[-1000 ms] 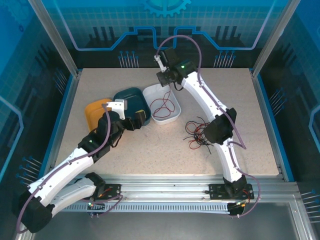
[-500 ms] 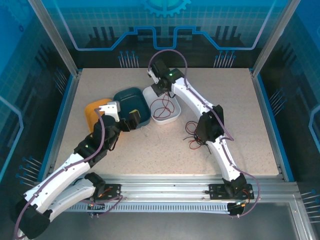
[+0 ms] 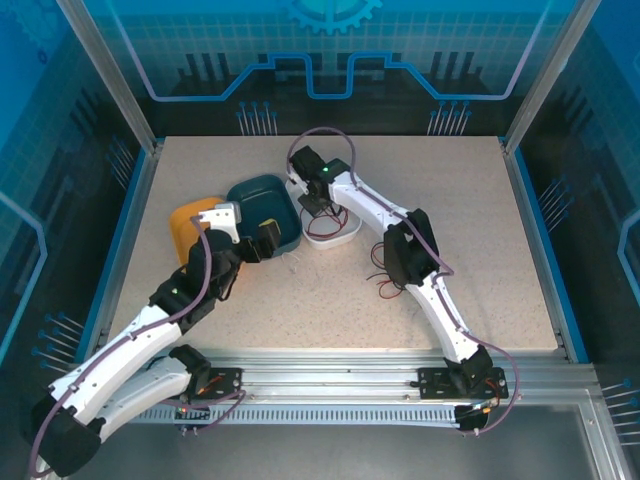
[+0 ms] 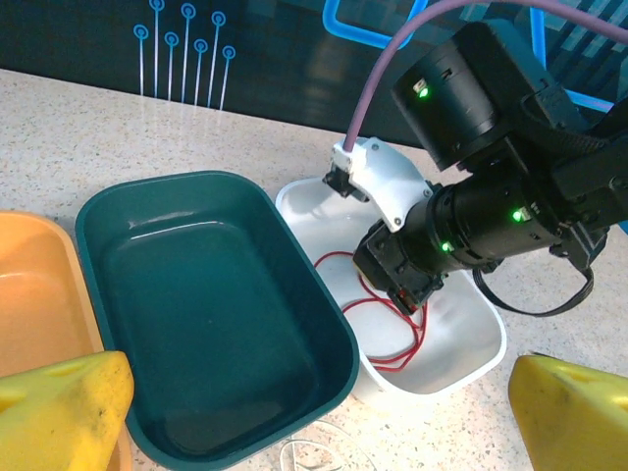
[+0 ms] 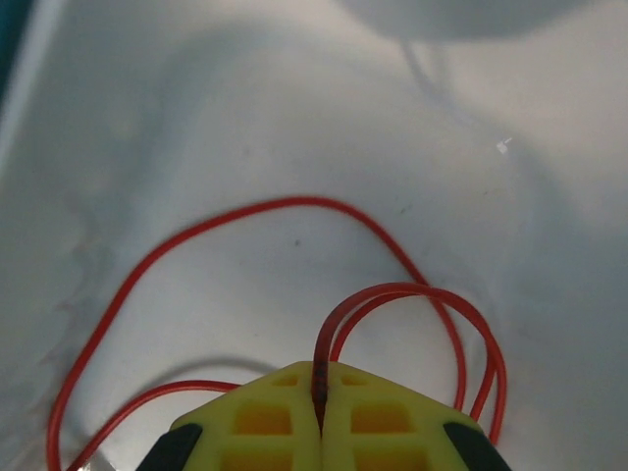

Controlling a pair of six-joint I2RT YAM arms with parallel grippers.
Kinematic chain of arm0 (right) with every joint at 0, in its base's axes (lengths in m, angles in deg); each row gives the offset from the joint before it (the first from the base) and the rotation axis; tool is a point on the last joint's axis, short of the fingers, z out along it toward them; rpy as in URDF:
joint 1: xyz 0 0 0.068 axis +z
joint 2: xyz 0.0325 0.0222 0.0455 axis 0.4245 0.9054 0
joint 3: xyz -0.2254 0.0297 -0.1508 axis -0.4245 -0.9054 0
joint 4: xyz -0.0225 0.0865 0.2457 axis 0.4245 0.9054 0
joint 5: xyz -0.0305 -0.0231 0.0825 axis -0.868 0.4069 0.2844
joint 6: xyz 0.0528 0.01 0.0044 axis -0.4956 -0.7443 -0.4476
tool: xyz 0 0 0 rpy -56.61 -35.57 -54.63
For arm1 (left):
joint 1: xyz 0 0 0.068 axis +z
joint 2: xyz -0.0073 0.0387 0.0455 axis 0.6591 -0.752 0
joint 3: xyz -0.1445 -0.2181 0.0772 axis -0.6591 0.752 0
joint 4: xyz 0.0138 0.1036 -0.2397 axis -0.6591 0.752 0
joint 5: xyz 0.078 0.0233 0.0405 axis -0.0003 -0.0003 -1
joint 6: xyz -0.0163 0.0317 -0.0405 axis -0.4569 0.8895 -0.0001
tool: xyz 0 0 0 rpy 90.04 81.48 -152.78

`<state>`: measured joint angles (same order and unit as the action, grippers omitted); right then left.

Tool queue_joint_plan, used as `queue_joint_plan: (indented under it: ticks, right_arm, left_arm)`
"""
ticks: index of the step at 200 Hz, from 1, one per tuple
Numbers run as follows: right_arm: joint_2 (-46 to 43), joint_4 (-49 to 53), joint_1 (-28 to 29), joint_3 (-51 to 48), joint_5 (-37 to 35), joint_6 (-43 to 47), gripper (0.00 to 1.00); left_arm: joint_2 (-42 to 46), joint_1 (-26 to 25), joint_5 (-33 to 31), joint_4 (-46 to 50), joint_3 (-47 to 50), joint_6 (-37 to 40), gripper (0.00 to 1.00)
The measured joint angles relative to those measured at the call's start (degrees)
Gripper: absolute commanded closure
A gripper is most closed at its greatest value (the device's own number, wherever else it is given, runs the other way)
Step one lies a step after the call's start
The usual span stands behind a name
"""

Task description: Untangle the cables

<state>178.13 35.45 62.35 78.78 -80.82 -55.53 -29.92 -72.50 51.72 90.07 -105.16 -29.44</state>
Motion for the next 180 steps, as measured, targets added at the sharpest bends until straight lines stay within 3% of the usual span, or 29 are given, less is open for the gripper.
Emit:
queue_joint_plan:
  ticks: [69,122,159,180]
  right_arm:
    - [-1.5,-1.5,0.6,-5.9,-1.6,0.5,0.65]
    - [-8.9,-2.1,0.7,-9.6,-2.0,-1.0,0.46]
    - [-14.9,-2.8,0.7,-10.0,-3.3,-2.2,0.44]
    - [-16.7,-2.9,0.7,-10.4,-3.7,-2.9,0.52]
  left_arm:
    - [-0.6,0.0,0.0,1.1,0.0,-0.1,0.01]
    - [-0.8,0.0,0.0,1.7,0.0,-0.1,0.01]
    - [-0.8,0.0,0.0,1.8,0.0,-0.1,0.01]
    - [-0.8,0.0,0.0,1.8,0.0,-0.1,0.01]
